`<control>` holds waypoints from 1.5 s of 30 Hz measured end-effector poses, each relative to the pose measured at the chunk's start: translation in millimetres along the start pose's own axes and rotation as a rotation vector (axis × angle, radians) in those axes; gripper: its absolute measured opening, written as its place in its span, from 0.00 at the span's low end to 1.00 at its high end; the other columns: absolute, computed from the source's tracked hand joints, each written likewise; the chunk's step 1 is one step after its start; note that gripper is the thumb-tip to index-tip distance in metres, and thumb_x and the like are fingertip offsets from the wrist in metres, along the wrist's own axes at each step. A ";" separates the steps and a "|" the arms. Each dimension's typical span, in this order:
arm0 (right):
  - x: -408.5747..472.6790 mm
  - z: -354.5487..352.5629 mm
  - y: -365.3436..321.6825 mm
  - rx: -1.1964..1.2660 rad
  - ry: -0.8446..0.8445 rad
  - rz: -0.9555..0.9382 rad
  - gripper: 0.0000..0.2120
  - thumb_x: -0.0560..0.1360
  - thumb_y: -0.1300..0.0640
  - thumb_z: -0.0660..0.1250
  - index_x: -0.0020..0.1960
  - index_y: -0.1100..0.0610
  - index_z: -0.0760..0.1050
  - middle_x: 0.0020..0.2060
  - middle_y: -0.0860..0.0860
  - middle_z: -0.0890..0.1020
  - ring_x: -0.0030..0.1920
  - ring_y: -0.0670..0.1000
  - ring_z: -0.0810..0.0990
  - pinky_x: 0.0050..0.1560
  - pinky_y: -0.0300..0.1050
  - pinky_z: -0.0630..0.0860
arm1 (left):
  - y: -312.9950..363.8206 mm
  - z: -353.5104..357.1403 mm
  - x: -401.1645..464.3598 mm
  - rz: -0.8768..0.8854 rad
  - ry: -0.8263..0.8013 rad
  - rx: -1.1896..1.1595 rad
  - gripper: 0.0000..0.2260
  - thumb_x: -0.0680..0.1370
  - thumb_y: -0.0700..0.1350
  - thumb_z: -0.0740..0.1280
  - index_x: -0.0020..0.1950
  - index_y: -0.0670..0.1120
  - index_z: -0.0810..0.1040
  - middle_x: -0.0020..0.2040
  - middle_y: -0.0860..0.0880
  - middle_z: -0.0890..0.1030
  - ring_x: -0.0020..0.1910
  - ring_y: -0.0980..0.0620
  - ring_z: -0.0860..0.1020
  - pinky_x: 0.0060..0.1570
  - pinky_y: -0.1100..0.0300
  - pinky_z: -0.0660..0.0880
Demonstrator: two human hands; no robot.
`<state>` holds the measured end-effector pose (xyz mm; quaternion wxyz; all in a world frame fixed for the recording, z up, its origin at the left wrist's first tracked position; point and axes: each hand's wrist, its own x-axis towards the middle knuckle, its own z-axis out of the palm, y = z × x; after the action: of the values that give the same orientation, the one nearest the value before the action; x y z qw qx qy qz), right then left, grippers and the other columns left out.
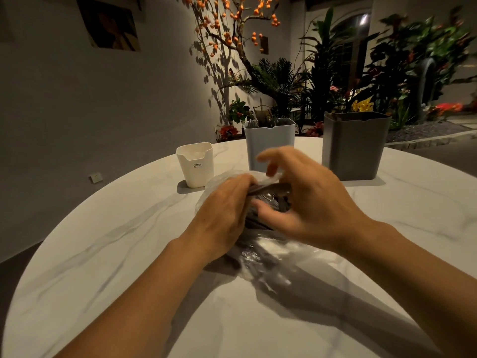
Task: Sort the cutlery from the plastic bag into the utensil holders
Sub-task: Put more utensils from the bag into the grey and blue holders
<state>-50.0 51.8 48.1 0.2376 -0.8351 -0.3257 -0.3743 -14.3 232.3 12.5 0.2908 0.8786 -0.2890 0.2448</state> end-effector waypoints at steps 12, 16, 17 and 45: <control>-10.8 32.0 14.7 0.585 -0.111 0.559 0.21 0.85 0.46 0.50 0.60 0.52 0.79 0.53 0.45 0.83 0.57 0.43 0.80 0.63 0.48 0.77 | 34.6 -23.1 25.0 -0.366 0.536 -1.017 0.14 0.87 0.45 0.53 0.48 0.44 0.74 0.36 0.50 0.82 0.41 0.49 0.83 0.52 0.54 0.81; -4.8 37.1 -1.1 0.899 -0.058 0.883 0.22 0.85 0.44 0.50 0.57 0.55 0.79 0.54 0.50 0.84 0.55 0.47 0.83 0.63 0.47 0.77 | 38.6 -29.6 25.8 -0.471 0.529 -1.457 0.13 0.87 0.46 0.53 0.47 0.43 0.72 0.38 0.47 0.78 0.38 0.50 0.81 0.50 0.52 0.81; -3.0 37.9 -6.6 1.062 -0.029 0.983 0.23 0.84 0.43 0.51 0.57 0.58 0.79 0.54 0.54 0.85 0.54 0.51 0.84 0.60 0.48 0.79 | 40.2 -30.1 26.0 -0.490 0.527 -1.502 0.13 0.87 0.46 0.54 0.47 0.43 0.72 0.38 0.46 0.78 0.39 0.50 0.82 0.51 0.51 0.81; -0.3 16.0 6.5 -0.029 0.097 0.092 0.30 0.73 0.68 0.63 0.72 0.52 0.65 0.65 0.53 0.70 0.57 0.50 0.75 0.47 0.45 0.80 | 52.4 -15.6 9.3 -0.737 -0.128 -1.207 0.16 0.85 0.49 0.55 0.39 0.47 0.69 0.27 0.51 0.63 0.22 0.55 0.63 0.25 0.61 0.67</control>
<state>-37.9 57.6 37.2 0.2579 -0.8335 -0.2695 -0.4075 -45.8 204.3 48.5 0.7733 0.6172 -0.0747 -0.1246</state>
